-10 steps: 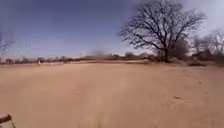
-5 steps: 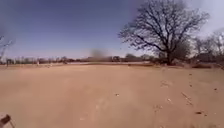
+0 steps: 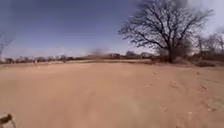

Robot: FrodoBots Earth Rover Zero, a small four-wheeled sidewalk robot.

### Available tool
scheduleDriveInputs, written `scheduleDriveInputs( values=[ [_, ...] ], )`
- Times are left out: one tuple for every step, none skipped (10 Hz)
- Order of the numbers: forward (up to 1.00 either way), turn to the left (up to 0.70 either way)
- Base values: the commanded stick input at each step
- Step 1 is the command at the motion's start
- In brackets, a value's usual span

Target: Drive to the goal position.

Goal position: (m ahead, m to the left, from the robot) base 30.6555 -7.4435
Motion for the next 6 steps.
scheduleDriveInputs(
  values=[
    [1.0, 0.0],
    [1.0, 0.0],
    [1.0, 0.0],
    [1.0, 0.0],
    [1.0, 0.0],
    [1.0, 0.0]
  ],
)
